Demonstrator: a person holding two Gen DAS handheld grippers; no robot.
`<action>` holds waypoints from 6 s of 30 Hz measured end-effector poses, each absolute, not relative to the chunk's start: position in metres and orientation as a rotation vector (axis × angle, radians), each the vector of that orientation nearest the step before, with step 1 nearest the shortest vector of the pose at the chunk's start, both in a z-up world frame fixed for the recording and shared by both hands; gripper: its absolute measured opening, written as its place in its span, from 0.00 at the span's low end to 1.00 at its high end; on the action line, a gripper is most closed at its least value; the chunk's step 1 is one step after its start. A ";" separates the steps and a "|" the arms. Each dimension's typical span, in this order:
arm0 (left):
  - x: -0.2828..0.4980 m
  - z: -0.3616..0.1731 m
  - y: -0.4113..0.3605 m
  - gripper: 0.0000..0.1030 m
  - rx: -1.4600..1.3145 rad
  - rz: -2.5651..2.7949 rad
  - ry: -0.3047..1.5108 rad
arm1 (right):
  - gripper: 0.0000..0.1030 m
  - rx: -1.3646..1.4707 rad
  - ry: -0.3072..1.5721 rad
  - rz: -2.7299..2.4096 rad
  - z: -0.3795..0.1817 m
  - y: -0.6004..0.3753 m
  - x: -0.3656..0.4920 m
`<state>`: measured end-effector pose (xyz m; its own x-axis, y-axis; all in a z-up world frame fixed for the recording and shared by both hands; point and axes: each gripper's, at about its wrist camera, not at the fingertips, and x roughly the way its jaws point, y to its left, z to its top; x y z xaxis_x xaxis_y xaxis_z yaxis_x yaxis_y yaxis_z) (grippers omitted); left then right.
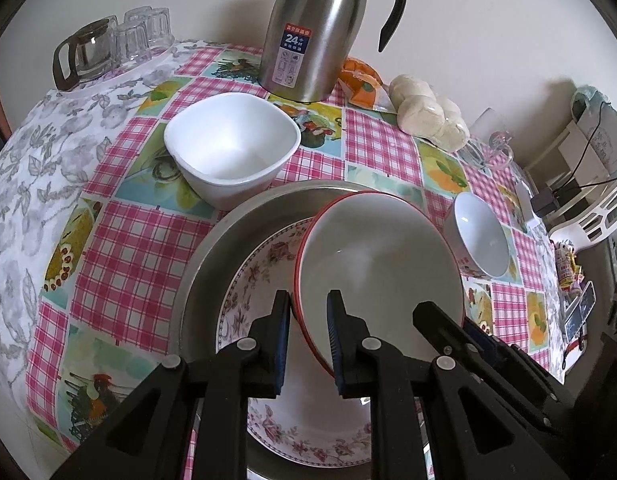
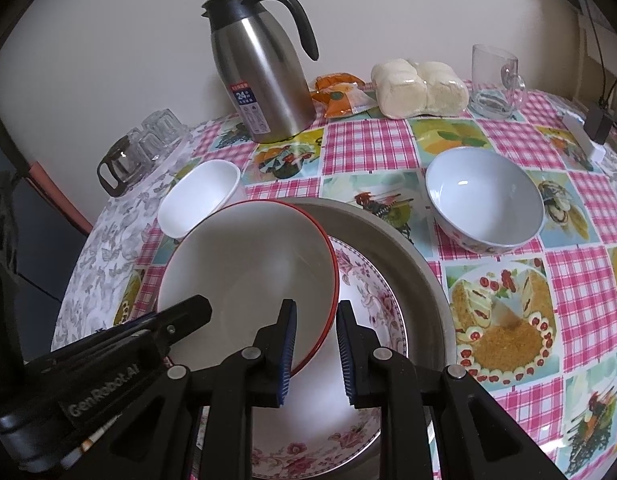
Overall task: Organize plates and bowls
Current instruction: 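Carry the red-rimmed bowl with both grippers and lower it onto the floral plate, then open both grippers and release the red-rimmed bowl in the basin, then move both grippers toward the square white bowl beside the basin, then close both grippers on the square white bowl's rim and lift it, then carry the square white bowl with both grippers over the steel basin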
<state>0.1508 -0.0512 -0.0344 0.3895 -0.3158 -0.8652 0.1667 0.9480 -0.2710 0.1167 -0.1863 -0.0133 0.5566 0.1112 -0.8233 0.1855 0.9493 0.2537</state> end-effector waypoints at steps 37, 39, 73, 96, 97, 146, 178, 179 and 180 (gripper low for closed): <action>0.151 -0.012 -0.027 0.41 -0.207 -0.275 1.083 | 0.40 0.293 0.962 -0.085 0.000 -0.191 0.114; 0.151 -0.009 -0.024 0.53 -0.209 -0.257 1.073 | 0.48 0.284 0.958 -0.088 0.002 -0.190 0.114; 0.185 -0.010 0.046 0.94 -0.261 -0.064 0.961 | 1.00 0.184 0.919 -0.100 0.005 -0.165 0.121; 0.213 -0.022 0.065 0.97 -0.361 -0.113 0.927 | 1.00 0.134 0.926 -0.120 0.027 -0.139 0.145; 0.215 -0.022 0.065 0.97 -0.354 -0.115 0.931 | 1.00 0.129 0.930 -0.120 0.029 -0.138 0.147; 0.280 -0.091 0.047 0.28 -0.478 -0.222 1.051 | 0.17 0.082 1.317 -0.073 -0.041 -0.103 0.320; 0.242 -0.031 0.067 0.25 -0.356 -0.219 0.952 | 0.15 0.069 1.223 0.029 0.013 -0.072 0.280; 0.238 -0.024 0.067 0.25 -0.348 -0.214 0.944 | 0.15 0.074 1.215 0.035 0.018 -0.072 0.275; 0.234 -0.020 0.066 0.25 -0.342 -0.210 0.937 | 0.15 0.077 1.208 0.038 0.022 -0.072 0.271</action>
<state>0.2338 0.0659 -0.0197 0.5774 -0.3224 -0.7501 0.0287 0.9262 -0.3760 0.2709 -0.0721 0.0218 0.3544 0.0704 -0.9324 0.0117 0.9967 0.0797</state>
